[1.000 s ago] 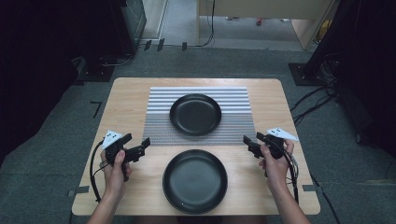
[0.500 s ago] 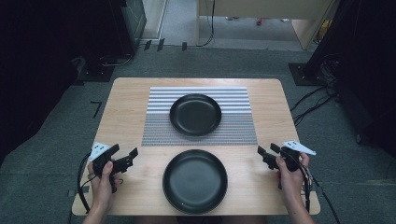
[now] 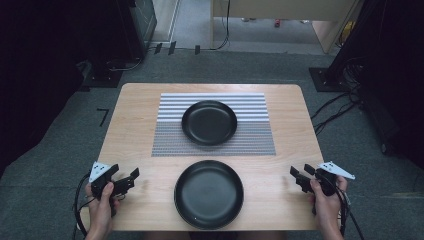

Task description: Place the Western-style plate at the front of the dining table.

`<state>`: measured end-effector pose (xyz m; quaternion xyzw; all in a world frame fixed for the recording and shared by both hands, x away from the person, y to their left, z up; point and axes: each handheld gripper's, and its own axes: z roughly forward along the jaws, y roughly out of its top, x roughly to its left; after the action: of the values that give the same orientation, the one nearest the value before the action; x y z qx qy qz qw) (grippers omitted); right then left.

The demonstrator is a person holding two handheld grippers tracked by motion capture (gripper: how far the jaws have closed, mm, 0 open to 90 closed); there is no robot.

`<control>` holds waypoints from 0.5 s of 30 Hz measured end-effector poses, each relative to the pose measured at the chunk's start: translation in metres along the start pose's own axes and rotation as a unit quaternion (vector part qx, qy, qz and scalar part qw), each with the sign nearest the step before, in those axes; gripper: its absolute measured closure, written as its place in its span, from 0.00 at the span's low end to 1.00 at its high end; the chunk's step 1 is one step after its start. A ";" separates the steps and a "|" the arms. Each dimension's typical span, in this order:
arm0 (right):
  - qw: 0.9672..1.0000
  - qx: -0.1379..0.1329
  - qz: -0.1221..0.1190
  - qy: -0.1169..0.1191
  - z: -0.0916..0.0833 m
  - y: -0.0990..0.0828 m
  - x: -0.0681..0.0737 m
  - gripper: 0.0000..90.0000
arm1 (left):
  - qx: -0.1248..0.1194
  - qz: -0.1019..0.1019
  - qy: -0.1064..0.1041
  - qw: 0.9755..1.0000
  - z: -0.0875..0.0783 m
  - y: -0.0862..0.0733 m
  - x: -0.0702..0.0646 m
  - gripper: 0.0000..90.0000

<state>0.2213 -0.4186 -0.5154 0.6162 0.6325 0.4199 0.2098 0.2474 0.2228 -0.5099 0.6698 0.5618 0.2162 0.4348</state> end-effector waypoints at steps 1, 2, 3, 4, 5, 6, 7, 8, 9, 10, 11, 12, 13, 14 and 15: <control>1.000 0.002 0.001 -0.002 -0.001 -0.002 -0.002 0.39 | 0.001 0.002 0.002 1.000 -0.001 -0.001 0.001 0.15; 1.000 0.003 0.001 -0.005 -0.003 -0.004 -0.004 0.39 | 0.002 0.003 0.003 1.000 -0.002 -0.003 0.002 0.15; 1.000 0.004 0.001 -0.007 -0.004 -0.006 -0.005 0.39 | 0.002 0.004 0.006 1.000 -0.004 -0.004 0.003 0.15; 1.000 0.006 0.000 -0.009 -0.006 -0.008 -0.006 0.39 | 0.003 0.004 0.007 1.000 -0.005 -0.004 0.004 0.15; 1.000 0.008 -0.001 -0.012 -0.007 -0.009 -0.008 0.39 | 0.003 0.004 0.007 1.000 -0.006 -0.005 0.005 0.15; 1.000 0.009 -0.003 -0.014 -0.008 -0.011 -0.009 0.39 | 0.006 0.006 0.009 1.000 -0.007 -0.006 0.006 0.15; 1.000 0.011 -0.006 -0.016 -0.010 -0.013 -0.010 0.38 | 0.009 0.008 0.012 1.000 -0.008 -0.007 0.006 0.15; 1.000 0.013 -0.004 -0.016 -0.011 -0.014 -0.011 0.38 | 0.009 0.010 0.014 1.000 -0.009 -0.008 0.006 0.15; 1.000 0.011 -0.005 -0.018 -0.013 -0.015 -0.011 0.38 | 0.012 0.013 0.015 1.000 -0.010 -0.009 0.006 0.15; 1.000 0.013 -0.007 -0.023 -0.015 -0.016 -0.012 0.38 | 0.013 0.016 0.017 1.000 -0.011 -0.010 0.006 0.15; 1.000 0.015 -0.010 -0.026 -0.016 -0.017 -0.012 0.38 | 0.016 0.019 0.019 1.000 -0.011 -0.011 0.005 0.15; 0.999 0.018 -0.011 -0.030 -0.017 -0.018 -0.012 0.38 | 0.019 0.025 0.022 0.999 -0.011 -0.012 0.004 0.15; 0.999 0.028 -0.013 -0.035 -0.017 -0.019 -0.012 0.37 | 0.022 0.027 0.022 0.999 -0.011 -0.012 0.004 0.15; 0.999 0.030 -0.016 -0.037 -0.017 -0.019 -0.011 0.37 | 0.025 0.031 0.024 0.999 -0.011 -0.012 0.002 0.15; 0.998 0.033 -0.022 -0.043 -0.018 -0.020 -0.010 0.37 | 0.027 0.033 0.025 0.999 -0.011 -0.012 0.002 0.15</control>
<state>0.1969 -0.4306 -0.5237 0.6257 0.6502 0.3672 0.2254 0.2327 0.2282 -0.5150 0.6939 0.5557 0.2315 0.3952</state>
